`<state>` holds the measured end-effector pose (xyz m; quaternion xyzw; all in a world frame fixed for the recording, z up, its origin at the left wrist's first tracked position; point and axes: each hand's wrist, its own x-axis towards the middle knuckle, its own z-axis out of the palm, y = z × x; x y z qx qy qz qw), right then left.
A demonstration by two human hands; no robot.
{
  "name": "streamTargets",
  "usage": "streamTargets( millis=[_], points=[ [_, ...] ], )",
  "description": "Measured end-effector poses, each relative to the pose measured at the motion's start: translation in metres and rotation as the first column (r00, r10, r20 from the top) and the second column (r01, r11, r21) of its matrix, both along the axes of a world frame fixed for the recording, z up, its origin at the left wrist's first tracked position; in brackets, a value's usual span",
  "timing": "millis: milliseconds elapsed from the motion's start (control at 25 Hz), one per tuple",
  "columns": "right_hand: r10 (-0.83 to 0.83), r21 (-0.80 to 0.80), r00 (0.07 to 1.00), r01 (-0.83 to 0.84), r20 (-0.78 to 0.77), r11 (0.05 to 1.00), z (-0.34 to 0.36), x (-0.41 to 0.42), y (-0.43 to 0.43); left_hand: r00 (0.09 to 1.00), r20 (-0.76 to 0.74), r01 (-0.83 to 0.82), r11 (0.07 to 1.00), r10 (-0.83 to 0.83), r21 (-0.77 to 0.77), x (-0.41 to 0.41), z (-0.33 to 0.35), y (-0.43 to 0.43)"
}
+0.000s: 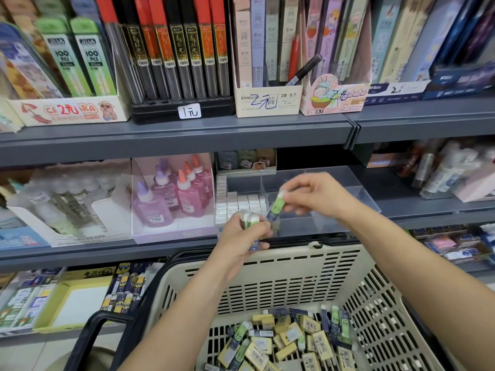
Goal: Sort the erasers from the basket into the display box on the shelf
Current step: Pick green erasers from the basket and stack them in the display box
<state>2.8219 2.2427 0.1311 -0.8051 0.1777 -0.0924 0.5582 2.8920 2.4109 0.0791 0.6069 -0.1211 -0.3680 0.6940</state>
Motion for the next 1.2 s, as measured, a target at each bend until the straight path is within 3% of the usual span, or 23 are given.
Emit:
streamTargets(
  millis=[120,200,480,600,720,760,840,960,1120,1200],
  points=[
    [-0.151,-0.306,0.988,0.149,0.017,0.94,-0.002,0.016,-0.012,0.995,0.081,-0.057,0.994,0.05,0.09,0.006,0.002,0.009],
    [-0.13,-0.458,0.989,0.086,-0.066,0.885,-0.015,0.026,-0.011,0.996,0.082,-0.051,0.99,0.041,0.128,0.006,0.001,0.015],
    [-0.006,-0.455,0.966,-0.116,-0.258,0.883,-0.044,0.034,-0.008,0.962,-0.271,-0.028,0.996,0.005,-0.083,0.004,0.002,0.018],
    [0.012,-0.441,0.962,-0.136,-0.272,0.887,-0.039,0.031,-0.006,0.955,-0.295,-0.021,0.991,-0.018,-0.13,0.002,0.002,0.015],
    [-0.064,-0.587,0.994,-0.003,-0.094,0.81,-0.028,0.022,0.002,0.976,-0.218,-0.008,0.994,-0.016,-0.11,0.001,0.001,0.014],
    [-0.034,-0.545,0.999,0.011,-0.033,0.838,-0.024,0.018,0.007,0.98,-0.198,0.003,0.994,-0.025,-0.109,0.0,0.001,0.013],
    [0.12,-0.332,0.993,-0.118,-0.016,0.936,-0.017,0.011,0.019,0.984,-0.173,0.028,0.993,-0.049,-0.118,-0.001,0.001,0.011],
    [0.25,-0.16,0.964,-0.263,-0.096,0.951,-0.015,0.004,0.021,0.987,-0.149,0.046,0.991,-0.065,-0.123,-0.004,0.0,0.007],
    [0.052,-0.061,0.999,-0.05,0.017,0.997,-0.004,0.004,-0.006,0.994,-0.109,-0.027,0.996,0.017,-0.087,-0.001,0.001,0.008],
    [-0.102,-0.218,0.994,0.108,0.038,0.97,-0.005,0.011,-0.019,0.993,-0.117,-0.036,0.995,0.024,-0.097,0.003,0.002,0.011]
  ],
)
